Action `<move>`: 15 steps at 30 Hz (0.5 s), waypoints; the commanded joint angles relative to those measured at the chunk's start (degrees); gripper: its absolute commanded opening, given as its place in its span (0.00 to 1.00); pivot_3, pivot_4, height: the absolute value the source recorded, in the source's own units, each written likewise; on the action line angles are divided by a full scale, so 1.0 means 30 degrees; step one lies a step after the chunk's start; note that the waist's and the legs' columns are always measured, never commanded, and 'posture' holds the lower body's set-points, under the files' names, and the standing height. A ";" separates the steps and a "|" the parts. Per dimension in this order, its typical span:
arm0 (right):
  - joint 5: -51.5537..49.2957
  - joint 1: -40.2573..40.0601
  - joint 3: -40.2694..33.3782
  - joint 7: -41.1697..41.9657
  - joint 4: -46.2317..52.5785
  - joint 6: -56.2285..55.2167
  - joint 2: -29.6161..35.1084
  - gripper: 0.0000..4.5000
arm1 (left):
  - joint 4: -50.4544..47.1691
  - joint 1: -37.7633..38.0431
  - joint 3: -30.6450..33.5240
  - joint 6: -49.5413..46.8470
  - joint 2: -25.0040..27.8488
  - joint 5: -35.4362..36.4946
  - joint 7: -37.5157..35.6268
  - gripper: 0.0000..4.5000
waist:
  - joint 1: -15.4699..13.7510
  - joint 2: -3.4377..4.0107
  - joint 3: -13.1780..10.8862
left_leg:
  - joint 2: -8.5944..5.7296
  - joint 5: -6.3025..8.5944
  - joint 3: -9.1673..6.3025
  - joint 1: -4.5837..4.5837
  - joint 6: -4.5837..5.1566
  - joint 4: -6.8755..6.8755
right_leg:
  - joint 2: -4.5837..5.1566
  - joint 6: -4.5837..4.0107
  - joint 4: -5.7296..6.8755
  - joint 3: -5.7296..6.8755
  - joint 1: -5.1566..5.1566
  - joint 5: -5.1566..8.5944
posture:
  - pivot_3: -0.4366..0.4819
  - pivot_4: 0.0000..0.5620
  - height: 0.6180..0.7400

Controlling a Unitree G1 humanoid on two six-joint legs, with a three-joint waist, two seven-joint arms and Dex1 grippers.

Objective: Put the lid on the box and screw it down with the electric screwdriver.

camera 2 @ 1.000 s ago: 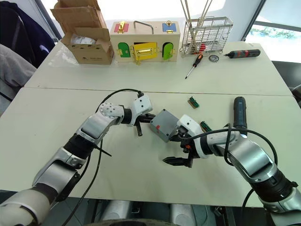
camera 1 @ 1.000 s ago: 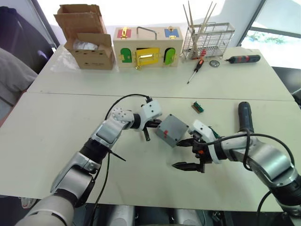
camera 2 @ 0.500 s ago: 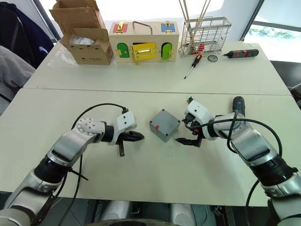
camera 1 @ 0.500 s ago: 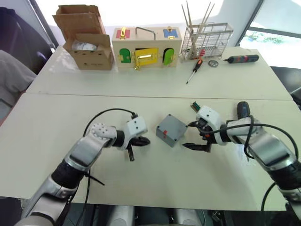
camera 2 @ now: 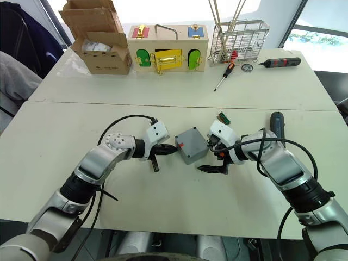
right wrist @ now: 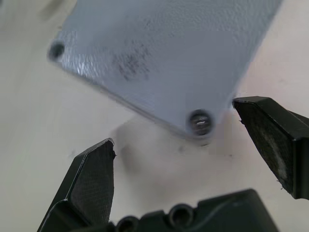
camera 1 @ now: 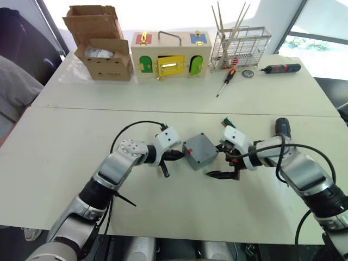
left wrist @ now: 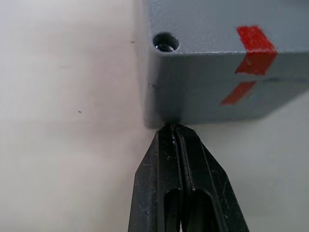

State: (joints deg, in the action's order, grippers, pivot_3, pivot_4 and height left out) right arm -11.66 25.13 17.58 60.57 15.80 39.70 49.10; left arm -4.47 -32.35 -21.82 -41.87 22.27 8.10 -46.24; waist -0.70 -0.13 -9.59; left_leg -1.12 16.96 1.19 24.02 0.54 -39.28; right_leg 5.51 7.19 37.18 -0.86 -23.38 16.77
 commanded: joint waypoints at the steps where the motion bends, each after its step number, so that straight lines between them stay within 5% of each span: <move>1: -0.0645 -0.0240 -0.0514 -0.0088 0.1675 0.0607 -0.0101 1.00 | -0.0014 -0.0486 0.0481 0.0744 -0.0329 -0.0139 0.0512 0.00 | 0.0006 -0.0001 0.0001 | 0.0002 0.0000 -0.0001 0.0000 0.0000 0.0000 | -0.0001 0.0000 0.0000 0.0000 0.0000 0.0000 | 0.48 0.27 1.00; 15: -0.0271 -0.0295 -0.1010 -0.0594 0.1788 0.1152 0.0168 1.00 | -0.0949 0.0056 -0.0385 0.0653 0.0758 0.0036 -0.0882 0.00 | 0.0022 -0.0001 0.0001 | -0.0002 0.0000 0.0003 0.0000 -0.0001 0.0000 | 0.0000 0.0001 0.0001 -0.0001 -0.0003 0.0000 | 0.48 0.27 1.00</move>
State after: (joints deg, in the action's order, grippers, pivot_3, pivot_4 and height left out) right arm -12.55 23.18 16.64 58.78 20.98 44.36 48.68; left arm -4.31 -32.24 -22.50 -39.70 23.97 7.79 -47.75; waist -0.63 -0.13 -9.59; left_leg -1.13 16.96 1.20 24.02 0.53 -39.29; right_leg 5.51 7.19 37.19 -0.86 -23.39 16.77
